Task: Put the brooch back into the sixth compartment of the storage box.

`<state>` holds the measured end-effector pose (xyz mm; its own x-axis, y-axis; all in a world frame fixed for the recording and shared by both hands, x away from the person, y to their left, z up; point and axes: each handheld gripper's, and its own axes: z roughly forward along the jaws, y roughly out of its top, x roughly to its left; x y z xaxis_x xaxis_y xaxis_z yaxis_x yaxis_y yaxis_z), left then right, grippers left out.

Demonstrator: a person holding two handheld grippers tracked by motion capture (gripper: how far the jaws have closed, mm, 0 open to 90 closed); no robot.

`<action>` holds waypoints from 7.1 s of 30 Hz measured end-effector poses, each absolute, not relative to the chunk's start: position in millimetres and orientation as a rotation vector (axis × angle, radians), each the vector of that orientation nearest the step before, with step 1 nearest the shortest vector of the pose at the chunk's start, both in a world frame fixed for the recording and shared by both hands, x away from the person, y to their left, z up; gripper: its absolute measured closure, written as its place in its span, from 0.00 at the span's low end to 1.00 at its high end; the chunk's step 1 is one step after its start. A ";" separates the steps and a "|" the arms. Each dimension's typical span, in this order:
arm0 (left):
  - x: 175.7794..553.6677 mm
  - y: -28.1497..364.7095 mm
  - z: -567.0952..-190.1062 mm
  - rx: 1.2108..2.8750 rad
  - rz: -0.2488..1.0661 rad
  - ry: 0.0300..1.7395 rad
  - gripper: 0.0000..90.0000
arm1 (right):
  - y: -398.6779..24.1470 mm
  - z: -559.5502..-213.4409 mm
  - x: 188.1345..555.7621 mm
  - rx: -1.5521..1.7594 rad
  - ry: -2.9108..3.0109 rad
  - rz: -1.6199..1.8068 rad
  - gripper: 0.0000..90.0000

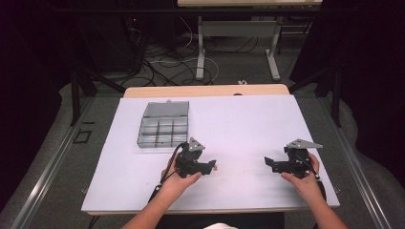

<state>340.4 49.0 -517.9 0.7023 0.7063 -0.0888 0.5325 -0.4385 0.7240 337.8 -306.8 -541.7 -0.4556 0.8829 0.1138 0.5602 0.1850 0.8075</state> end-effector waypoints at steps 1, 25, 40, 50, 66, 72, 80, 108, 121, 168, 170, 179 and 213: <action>340.3 47.1 -519.1 2.144 0.281 0.944 0.40 | -307.1 -541.8 337.9 1.357 2.089 1.165 0.05; 341.0 19.0 -536.5 2.223 0.294 0.955 0.52 | -307.2 -543.6 338.4 1.361 2.104 1.158 0.05; 340.8 14.8 -545.1 2.213 0.260 1.021 0.60 | -307.9 -544.7 338.9 1.357 2.109 1.151 0.06; 340.0 15.7 -551.5 2.211 0.271 1.053 0.64 | -307.4 -545.4 339.2 1.358 2.113 1.148 0.06; 336.9 13.0 -552.6 2.230 0.326 1.055 0.72 | -307.6 -545.5 339.3 1.361 2.113 1.149 0.06; 334.8 11.0 -552.8 2.239 0.354 1.050 0.74 | -307.5 -545.7 339.5 1.362 2.115 1.148 0.06; 333.9 10.0 -552.5 2.244 0.347 1.050 0.79 | -307.4 -546.0 339.7 1.363 2.117 1.147 0.06; 335.8 12.1 -552.1 2.224 0.321 1.048 0.88 | -307.6 -546.6 340.0 1.362 2.115 1.149 0.06; 336.2 13.6 -550.9 2.214 0.308 1.055 0.88 | -307.8 -546.3 339.5 1.364 2.116 1.144 0.06; 345.9 37.6 -530.0 2.125 0.308 1.085 0.88 | -308.0 -546.6 339.7 1.367 2.114 1.146 0.06; 346.4 38.0 -528.5 2.126 0.307 1.083 0.88 | -307.9 -546.7 339.7 1.369 2.112 1.148 0.06; 349.3 39.9 -521.4 2.119 0.310 1.084 0.88 | -307.8 -546.9 339.8 1.369 2.113 1.148 0.06; 360.2 54.1 -493.2 2.059 0.358 1.109 0.88 | -308.7 -546.7 339.8 1.367 2.109 1.147 0.06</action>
